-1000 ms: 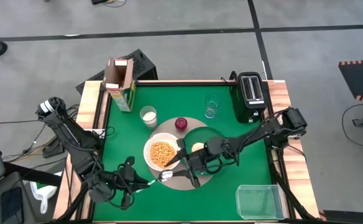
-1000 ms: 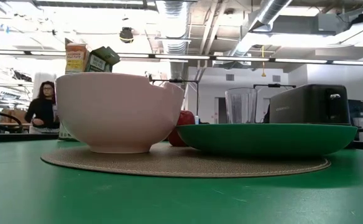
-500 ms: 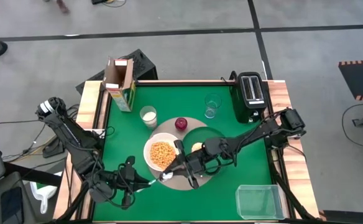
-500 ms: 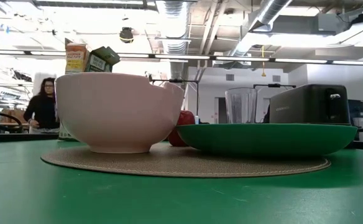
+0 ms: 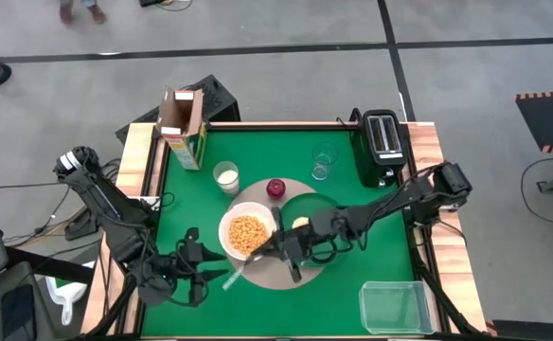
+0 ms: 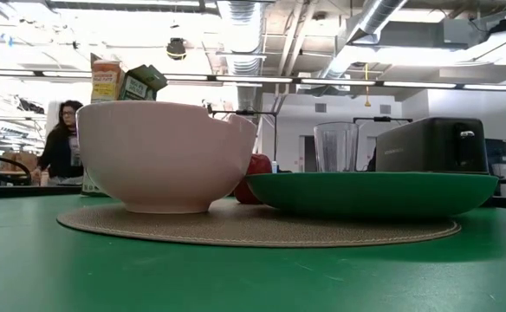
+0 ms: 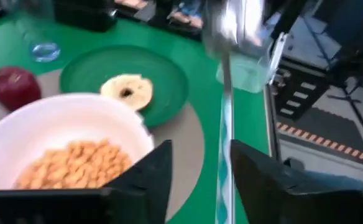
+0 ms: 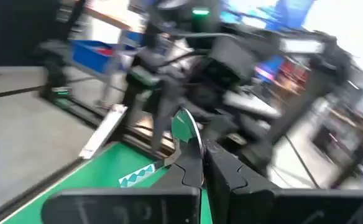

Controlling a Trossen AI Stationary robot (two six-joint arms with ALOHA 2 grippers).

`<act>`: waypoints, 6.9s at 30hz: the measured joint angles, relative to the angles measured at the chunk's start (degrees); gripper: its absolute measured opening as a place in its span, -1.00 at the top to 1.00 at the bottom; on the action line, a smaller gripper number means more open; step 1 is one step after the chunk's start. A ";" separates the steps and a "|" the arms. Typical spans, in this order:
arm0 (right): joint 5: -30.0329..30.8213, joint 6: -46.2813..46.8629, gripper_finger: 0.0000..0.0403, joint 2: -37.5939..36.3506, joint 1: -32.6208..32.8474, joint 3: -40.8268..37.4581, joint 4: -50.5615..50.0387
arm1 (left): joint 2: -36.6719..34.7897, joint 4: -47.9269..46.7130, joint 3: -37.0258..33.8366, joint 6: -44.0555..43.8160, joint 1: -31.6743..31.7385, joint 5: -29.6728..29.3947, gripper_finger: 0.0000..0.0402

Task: Arrange a breakfast setting
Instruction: Put the spoon on the table mat to the right of the bowl

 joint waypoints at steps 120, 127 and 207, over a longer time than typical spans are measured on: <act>24.75 29.78 0.85 -4.46 -15.47 0.20 -11.31 | 16.46 -28.84 7.32 -1.03 27.35 -21.91 -0.08; 24.81 29.11 0.84 -7.00 -14.06 0.29 -12.63 | 12.13 -29.52 7.32 -0.47 23.95 -25.57 -0.13; 24.40 19.48 0.17 -24.58 -4.45 -0.69 -41.06 | 4.40 -40.77 7.30 -18.82 20.36 -7.28 0.83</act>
